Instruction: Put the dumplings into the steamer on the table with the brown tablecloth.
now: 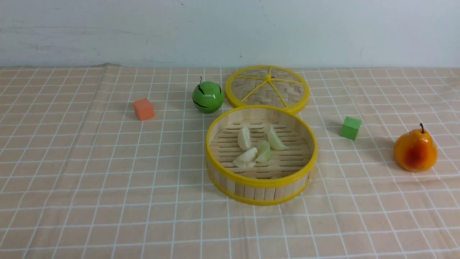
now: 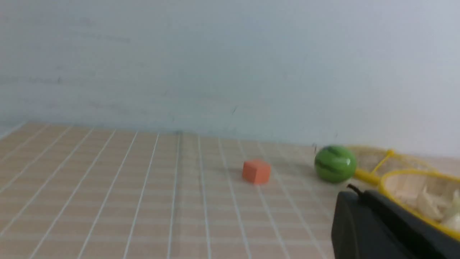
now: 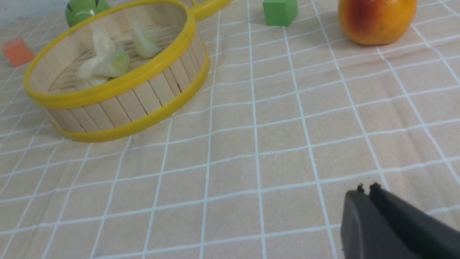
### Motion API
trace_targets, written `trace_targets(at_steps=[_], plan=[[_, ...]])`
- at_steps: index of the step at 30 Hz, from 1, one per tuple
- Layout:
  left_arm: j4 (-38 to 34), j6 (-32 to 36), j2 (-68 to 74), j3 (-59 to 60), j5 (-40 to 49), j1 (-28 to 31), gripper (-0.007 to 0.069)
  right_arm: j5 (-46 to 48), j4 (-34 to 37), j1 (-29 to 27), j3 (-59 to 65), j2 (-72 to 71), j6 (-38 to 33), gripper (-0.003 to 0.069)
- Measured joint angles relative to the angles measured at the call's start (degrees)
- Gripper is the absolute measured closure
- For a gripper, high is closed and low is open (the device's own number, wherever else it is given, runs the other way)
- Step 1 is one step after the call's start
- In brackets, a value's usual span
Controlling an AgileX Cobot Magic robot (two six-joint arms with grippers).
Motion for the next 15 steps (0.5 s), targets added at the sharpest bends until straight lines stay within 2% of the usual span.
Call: trace_targets(at_steps=[3,5,8,12,15], plan=[[-3.3,1.0,0.0,0.1,7.6,0.0,0.0638,0.0,0.0,0.0,0.0,0.0,0.0,0.0624],[-7.0,4.0,0.0,0.1,11.9,0.0,0.0638,0.0,0.0,0.0,0.0,0.0,0.0,0.0620],[-15.2,13.1,0.0,0.1,19.0,0.0,0.0638,0.0,0.0,0.0,0.0,0.0,0.0,0.0616],[-20.3,20.7,0.0,0.2,22.9,0.0,0.0638,0.0,0.0,0.0,0.0,0.0,0.0,0.0610],[-21.2,22.4,0.0,0.2,22.9,0.0,0.0638,0.0,0.0,0.0,0.0,0.0,0.0,0.0604]])
